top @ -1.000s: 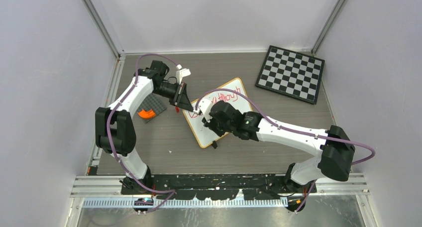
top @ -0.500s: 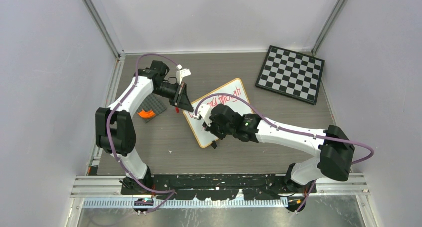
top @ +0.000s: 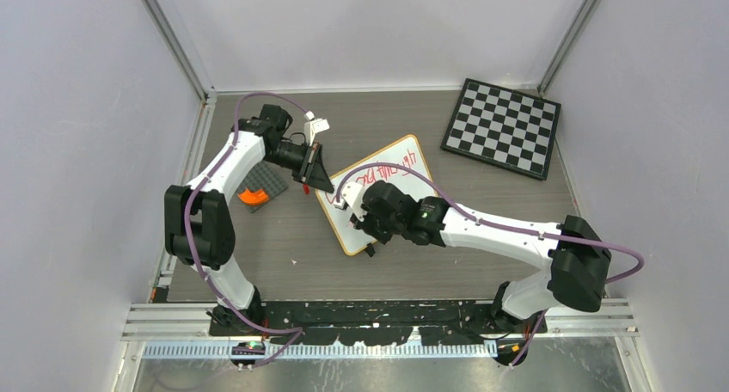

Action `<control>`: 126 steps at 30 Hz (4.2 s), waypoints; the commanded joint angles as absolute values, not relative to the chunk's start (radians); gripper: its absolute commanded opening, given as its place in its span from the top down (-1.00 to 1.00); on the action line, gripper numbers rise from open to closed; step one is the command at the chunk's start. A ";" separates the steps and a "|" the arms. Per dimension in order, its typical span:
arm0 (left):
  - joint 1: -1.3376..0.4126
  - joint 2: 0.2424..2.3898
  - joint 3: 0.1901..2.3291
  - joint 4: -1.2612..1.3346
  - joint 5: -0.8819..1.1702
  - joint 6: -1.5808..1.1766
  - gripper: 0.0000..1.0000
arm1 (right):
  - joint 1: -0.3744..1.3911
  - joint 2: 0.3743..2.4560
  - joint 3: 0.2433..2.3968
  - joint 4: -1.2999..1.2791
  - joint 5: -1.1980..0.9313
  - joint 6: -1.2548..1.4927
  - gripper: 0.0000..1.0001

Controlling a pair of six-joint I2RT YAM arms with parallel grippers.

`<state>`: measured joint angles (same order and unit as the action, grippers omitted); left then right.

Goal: Write a sentence on the whiteboard

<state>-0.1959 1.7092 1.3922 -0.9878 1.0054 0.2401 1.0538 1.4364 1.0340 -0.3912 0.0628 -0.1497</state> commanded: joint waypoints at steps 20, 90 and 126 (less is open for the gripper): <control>-0.193 1.696 1.398 -0.983 0.961 0.216 1.00 | 1.002 1.362 1.085 -0.421 -0.016 -0.124 0.99; -0.193 1.707 1.395 -0.980 0.952 0.226 1.00 | 0.952 1.431 1.055 -0.417 0.038 -0.156 0.99; -0.201 1.718 1.402 -1.011 0.952 0.264 1.00 | 0.822 1.315 1.037 -0.401 -0.198 -0.017 1.00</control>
